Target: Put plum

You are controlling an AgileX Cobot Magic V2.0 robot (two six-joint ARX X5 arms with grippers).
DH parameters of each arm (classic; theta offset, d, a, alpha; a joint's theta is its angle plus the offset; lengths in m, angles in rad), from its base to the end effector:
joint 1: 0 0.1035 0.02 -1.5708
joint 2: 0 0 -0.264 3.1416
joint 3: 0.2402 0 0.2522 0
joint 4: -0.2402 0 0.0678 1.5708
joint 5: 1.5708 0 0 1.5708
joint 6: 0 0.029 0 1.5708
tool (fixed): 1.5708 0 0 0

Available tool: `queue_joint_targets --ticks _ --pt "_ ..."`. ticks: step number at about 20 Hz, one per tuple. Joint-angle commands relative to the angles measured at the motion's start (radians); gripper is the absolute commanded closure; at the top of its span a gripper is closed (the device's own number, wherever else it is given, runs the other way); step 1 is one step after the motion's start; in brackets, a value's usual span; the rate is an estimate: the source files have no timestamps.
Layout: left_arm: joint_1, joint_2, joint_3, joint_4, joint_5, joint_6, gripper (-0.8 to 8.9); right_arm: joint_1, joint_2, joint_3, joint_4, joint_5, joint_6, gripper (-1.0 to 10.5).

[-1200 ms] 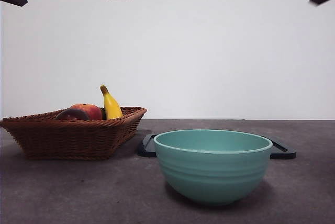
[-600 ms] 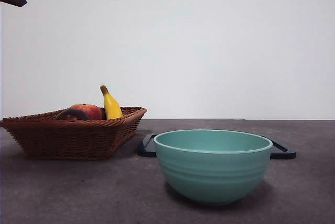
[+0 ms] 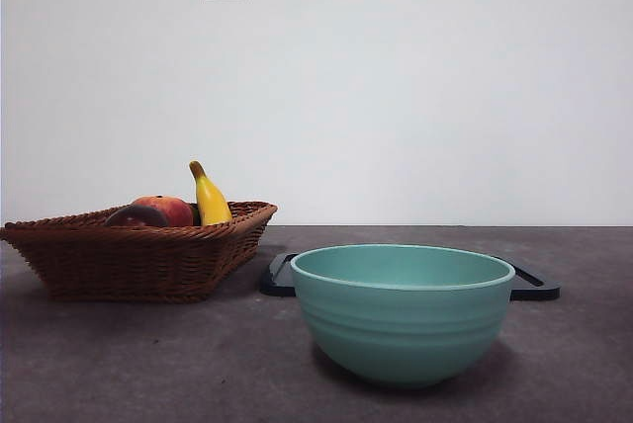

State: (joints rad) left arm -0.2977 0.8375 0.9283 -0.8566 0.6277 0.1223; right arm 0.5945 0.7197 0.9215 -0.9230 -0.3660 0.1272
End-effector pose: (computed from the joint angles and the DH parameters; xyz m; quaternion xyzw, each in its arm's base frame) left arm 0.1361 -0.0596 0.3183 -0.0105 0.3425 -0.4358 0.8322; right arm 0.0942 0.0762 0.3227 0.0126 0.3773 0.4091 0.8307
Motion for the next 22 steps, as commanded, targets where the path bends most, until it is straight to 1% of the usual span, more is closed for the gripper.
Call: queue_joint_targets --ticks 1,9,10,12,13,14,15,18,20,22 --pt "-0.004 0.005 0.010 0.011 0.005 0.016 8.05 0.005 0.004 0.016 0.010 0.000 -0.012 9.4" --pt "-0.004 0.005 0.010 0.011 0.005 0.016 8.05 0.005 0.003 0.016 0.010 0.000 -0.012 9.4" --pt "-0.002 -0.005 0.010 0.025 -0.010 0.028 8.05 0.005 0.003 0.016 0.010 0.000 -0.012 9.4" --pt "0.035 -0.056 0.007 0.111 -0.140 0.056 8.05 0.005 0.003 0.016 0.010 0.000 -0.012 9.4" --pt "0.066 -0.093 0.001 0.185 -0.224 0.035 8.05 0.005 0.004 0.016 0.010 0.000 -0.012 9.4" --pt "0.100 -0.135 -0.019 0.287 -0.285 0.014 8.05 0.005 0.004 0.016 0.010 0.000 -0.012 9.4" --pt "0.133 -0.180 -0.056 0.404 -0.335 0.015 8.05 0.005 0.003 0.016 0.010 0.000 -0.012 9.4" --pt "0.214 -0.328 -0.237 0.710 -0.552 0.018 8.05 0.005 0.003 0.016 0.010 0.000 -0.012 9.4" --pt "0.250 -0.430 -0.372 0.825 -0.643 0.021 8.05 0.005 0.003 0.016 0.010 0.000 -0.012 9.4" --pt "0.276 -0.513 -0.477 0.860 -0.689 0.024 8.05 0.005 0.004 0.016 0.010 0.000 -0.012 9.4"
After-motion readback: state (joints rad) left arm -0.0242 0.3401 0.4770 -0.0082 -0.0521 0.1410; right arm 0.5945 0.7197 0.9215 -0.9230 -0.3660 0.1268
